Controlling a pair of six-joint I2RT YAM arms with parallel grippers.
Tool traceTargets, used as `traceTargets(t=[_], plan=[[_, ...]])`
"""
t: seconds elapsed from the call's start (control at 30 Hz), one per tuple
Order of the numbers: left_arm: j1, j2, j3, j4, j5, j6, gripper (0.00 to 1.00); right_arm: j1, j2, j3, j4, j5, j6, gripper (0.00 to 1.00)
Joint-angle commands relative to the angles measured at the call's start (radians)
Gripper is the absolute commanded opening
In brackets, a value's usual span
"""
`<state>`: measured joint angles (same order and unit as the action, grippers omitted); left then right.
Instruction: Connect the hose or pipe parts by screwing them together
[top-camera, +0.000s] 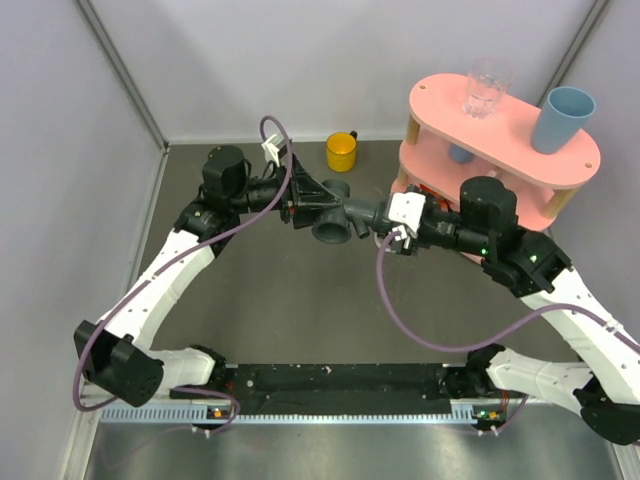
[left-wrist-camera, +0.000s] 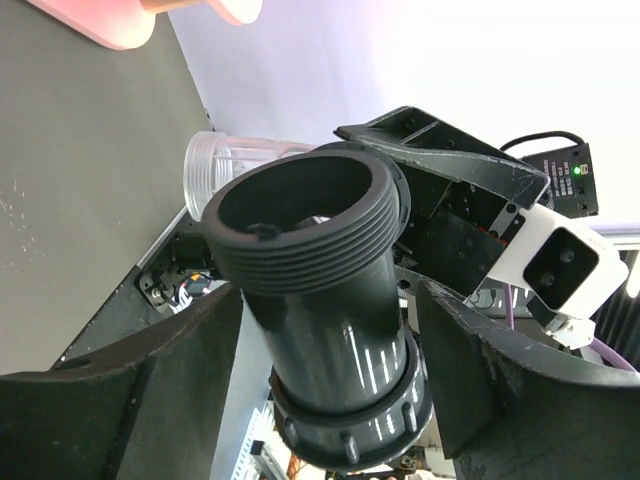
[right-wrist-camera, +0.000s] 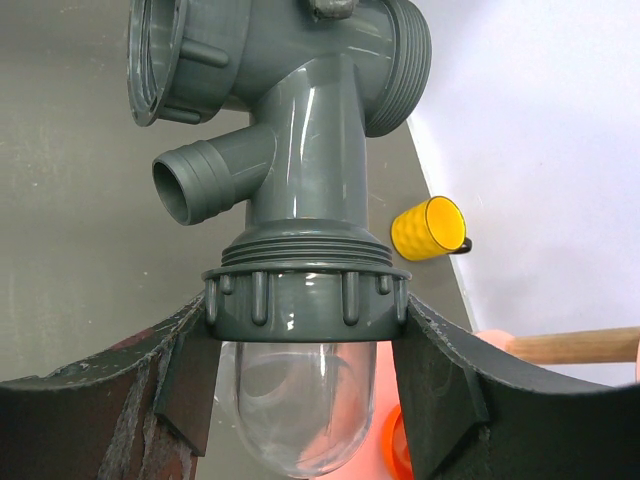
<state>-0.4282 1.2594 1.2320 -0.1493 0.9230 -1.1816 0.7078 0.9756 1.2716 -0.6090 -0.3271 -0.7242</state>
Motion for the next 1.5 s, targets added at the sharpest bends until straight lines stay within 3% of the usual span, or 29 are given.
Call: traceTargets(t=[0.0,0.23,0.37,0.4,0.43,0.67,0.83,1.0,1.07,1.1,1.13,1.2,1.23,1.33,1.47], plan=[[-0.017,0.003,-0.015,0.14,0.011,-0.045,0.72,0.018,0.006,0.049,0.095,-0.03,0.019,0.0],[-0.027,0.003,-0.038,0.296,0.069,-0.066,0.47,0.016,0.032,0.075,0.098,-0.069,0.118,0.0],[-0.035,-0.026,-0.077,0.413,0.086,-0.017,0.17,0.012,0.072,0.118,0.052,-0.162,0.17,0.0],[-0.037,-0.031,-0.083,0.422,0.091,0.031,0.05,-0.004,0.083,0.133,0.042,-0.221,0.189,0.0],[-0.037,-0.035,-0.092,0.422,0.097,0.065,0.01,-0.022,0.095,0.164,0.031,-0.265,0.239,0.0],[-0.038,-0.077,-0.164,0.488,0.172,0.432,0.0,-0.1,0.138,0.199,0.018,-0.606,0.44,0.0],[-0.049,-0.14,-0.31,0.856,0.226,0.484,0.0,-0.123,0.173,0.212,0.022,-0.745,0.586,0.0],[-0.057,-0.117,-0.263,0.863,0.301,0.573,0.0,-0.136,0.183,0.216,0.018,-0.765,0.68,0.0],[-0.05,-0.12,-0.25,0.826,0.219,0.573,0.0,-0.151,0.172,0.215,0.017,-0.707,0.698,0.07],[-0.043,-0.124,-0.244,0.806,0.179,0.556,0.0,-0.154,0.163,0.203,0.017,-0.686,0.695,0.17],[-0.037,-0.129,-0.244,0.795,0.142,0.53,0.0,-0.156,0.137,0.192,0.017,-0.659,0.681,0.35],[-0.024,-0.135,-0.25,0.794,0.029,0.421,0.0,-0.157,0.098,0.149,0.015,-0.578,0.619,0.46],[-0.021,-0.141,-0.249,0.756,-0.007,0.38,0.0,-0.157,0.081,0.135,0.015,-0.545,0.597,0.58],[-0.021,-0.156,-0.233,0.668,-0.113,0.243,0.0,-0.156,0.009,0.094,0.014,-0.425,0.505,0.74],[-0.021,-0.209,-0.236,0.565,-0.229,0.104,0.0,-0.154,-0.04,0.086,0.017,-0.276,0.405,0.87]])
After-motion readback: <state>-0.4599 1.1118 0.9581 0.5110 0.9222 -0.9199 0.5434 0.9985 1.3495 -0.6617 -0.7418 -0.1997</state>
